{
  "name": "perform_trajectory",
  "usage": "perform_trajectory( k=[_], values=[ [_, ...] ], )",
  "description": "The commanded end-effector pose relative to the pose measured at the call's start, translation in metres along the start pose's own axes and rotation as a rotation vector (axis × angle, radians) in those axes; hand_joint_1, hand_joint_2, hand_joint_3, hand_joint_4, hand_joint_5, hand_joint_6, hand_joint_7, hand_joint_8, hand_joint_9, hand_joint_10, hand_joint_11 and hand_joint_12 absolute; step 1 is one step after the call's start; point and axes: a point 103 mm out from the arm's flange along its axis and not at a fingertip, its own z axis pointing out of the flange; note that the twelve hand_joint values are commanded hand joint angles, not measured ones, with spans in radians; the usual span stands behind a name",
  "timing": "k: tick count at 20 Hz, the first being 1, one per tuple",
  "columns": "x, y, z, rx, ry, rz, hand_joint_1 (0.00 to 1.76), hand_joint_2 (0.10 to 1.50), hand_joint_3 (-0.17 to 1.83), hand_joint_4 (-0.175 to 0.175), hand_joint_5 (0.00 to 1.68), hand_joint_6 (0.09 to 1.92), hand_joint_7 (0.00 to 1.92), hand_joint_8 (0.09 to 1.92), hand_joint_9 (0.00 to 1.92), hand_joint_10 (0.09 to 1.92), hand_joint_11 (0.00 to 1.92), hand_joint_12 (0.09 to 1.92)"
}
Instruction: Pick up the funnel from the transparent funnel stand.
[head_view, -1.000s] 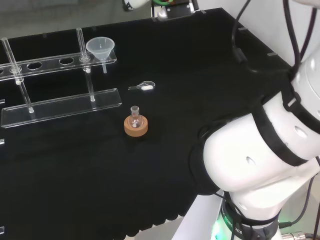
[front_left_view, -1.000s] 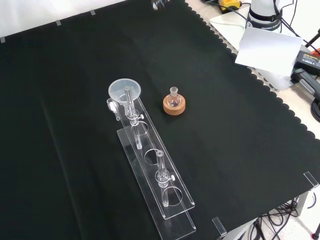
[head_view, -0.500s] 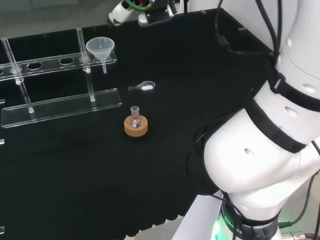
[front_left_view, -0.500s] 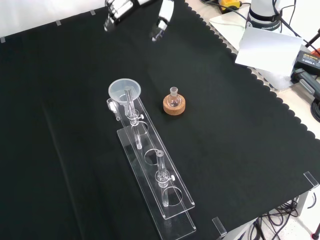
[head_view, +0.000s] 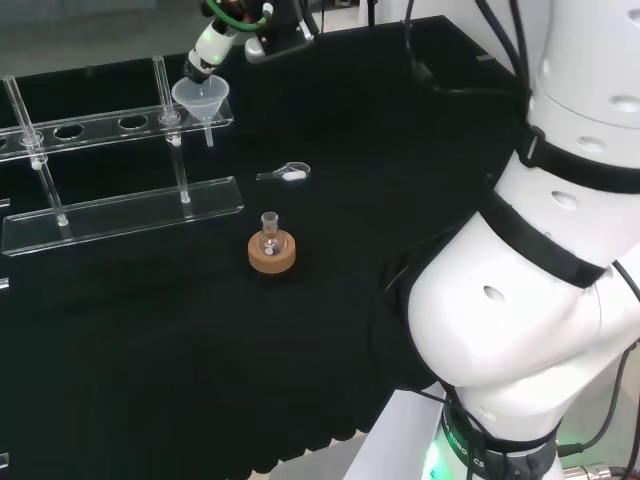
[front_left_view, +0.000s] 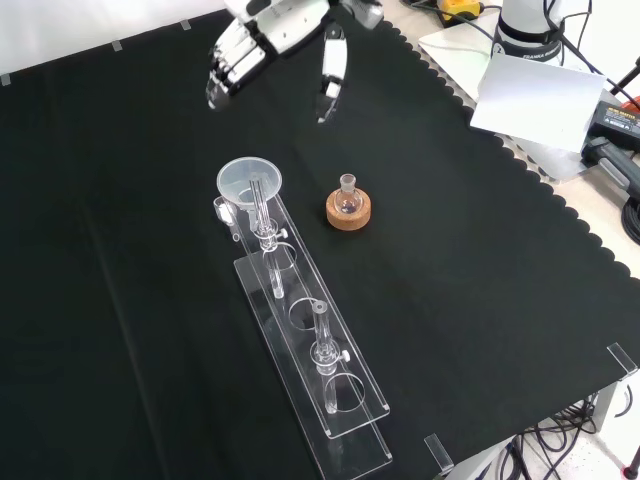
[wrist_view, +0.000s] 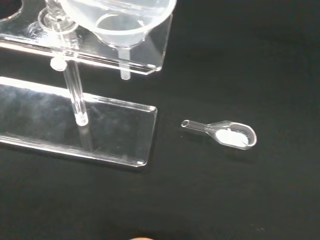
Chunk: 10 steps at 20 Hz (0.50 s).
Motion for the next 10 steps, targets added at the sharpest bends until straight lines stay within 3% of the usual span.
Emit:
perform_trajectory(
  k=[1,7,10],
  values=[
    [0.03,0.043,0.015,0.099,-0.066,-0.053,0.6,0.7,0.24,0.049,0.04,0.09,0.0,0.39,0.0,0.87,0.25,1.55],
    [0.04,0.063,0.023,0.155,-0.083,-0.066,0.65,0.68,0.24,0.054,0.01,0.09,0.0,0.24,0.0,0.79,0.24,1.56],
    [0.043,0.07,0.025,0.153,-0.104,-0.064,0.67,0.67,0.24,0.058,0.0,0.09,0.0,0.15,0.0,0.72,0.23,1.56]
  ],
)
